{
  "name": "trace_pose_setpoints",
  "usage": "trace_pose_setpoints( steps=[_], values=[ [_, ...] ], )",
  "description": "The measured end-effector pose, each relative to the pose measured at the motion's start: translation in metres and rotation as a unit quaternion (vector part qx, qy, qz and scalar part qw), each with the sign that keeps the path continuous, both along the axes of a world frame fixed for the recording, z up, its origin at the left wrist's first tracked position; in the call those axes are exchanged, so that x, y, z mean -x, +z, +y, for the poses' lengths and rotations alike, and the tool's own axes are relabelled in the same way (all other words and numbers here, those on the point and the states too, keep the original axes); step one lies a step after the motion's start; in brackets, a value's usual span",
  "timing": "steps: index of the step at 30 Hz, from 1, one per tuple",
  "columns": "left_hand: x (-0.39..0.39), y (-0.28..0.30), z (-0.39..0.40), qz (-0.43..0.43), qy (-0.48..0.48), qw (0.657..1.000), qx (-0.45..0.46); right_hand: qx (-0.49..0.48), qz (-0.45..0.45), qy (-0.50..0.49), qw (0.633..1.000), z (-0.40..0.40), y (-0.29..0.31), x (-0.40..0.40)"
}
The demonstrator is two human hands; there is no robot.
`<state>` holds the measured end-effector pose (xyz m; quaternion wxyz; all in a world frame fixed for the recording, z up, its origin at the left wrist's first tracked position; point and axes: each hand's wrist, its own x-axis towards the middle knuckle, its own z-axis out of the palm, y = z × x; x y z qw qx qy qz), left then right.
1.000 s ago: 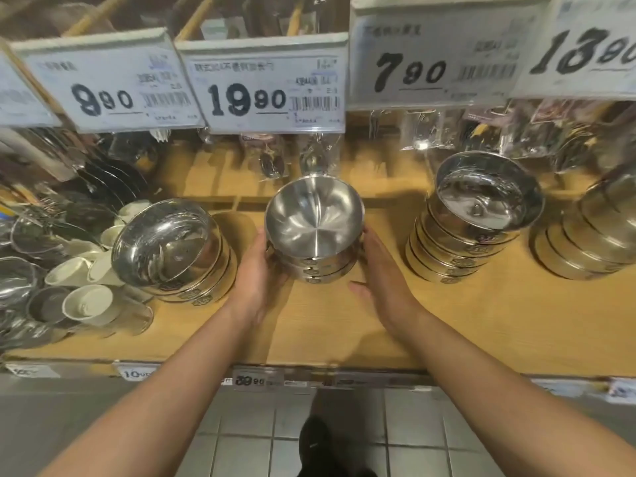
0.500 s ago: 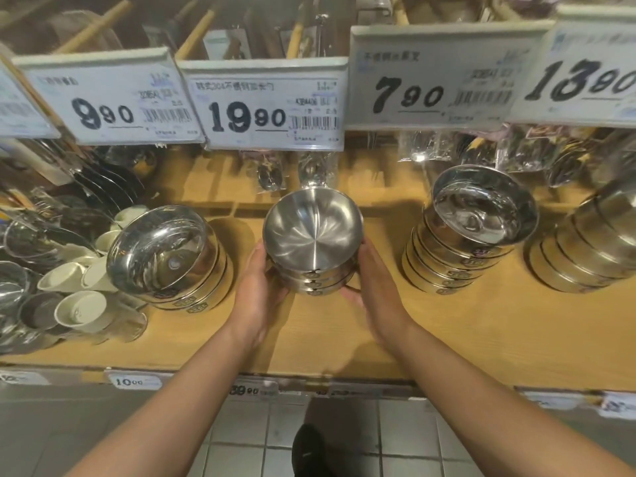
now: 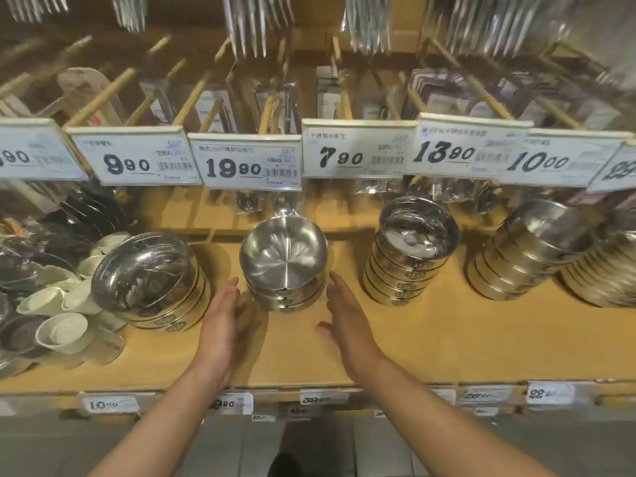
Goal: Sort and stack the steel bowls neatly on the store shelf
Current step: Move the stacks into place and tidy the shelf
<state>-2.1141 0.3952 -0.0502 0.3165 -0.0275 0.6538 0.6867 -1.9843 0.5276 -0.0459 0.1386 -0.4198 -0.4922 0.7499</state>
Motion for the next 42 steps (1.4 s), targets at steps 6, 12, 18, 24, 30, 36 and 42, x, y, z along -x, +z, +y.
trace_pose_setpoints(
  steps=[6, 12, 18, 24, 30, 36, 42],
  values=[
    [-0.026, 0.022, -0.051, 0.011, 0.027, 1.0, 0.002, -0.023, 0.001, 0.008, 1.0, -0.009, 0.039, -0.03],
    [-0.03, 0.045, -0.1, 0.065, 0.059, 0.996, 0.029, -0.055, 0.02, 0.035, 0.998, -0.023, 0.066, -0.045],
    [-0.024, 0.053, -0.13, 0.065, 0.098, 0.992, 0.037, -0.056, 0.013, 0.082, 0.995, -0.054, 0.052, -0.027],
    [0.006, 0.025, -0.141, 0.075, 0.082, 0.992, 0.065, -0.03, -0.008, 0.117, 0.993, -0.085, 0.015, 0.019],
    [0.051, -0.011, -0.134, 0.086, 0.05, 0.994, 0.042, -0.004, -0.017, 0.131, 0.991, -0.111, -0.013, 0.097],
    [0.074, -0.02, -0.12, 0.144, 0.042, 0.989, -0.005, -0.036, 0.032, 0.097, 0.994, -0.119, -0.027, 0.154],
    [0.106, -0.018, -0.097, 0.061, 0.018, 0.996, -0.067, 0.004, 0.163, 0.028, 0.986, -0.114, -0.04, 0.176]
  ],
)
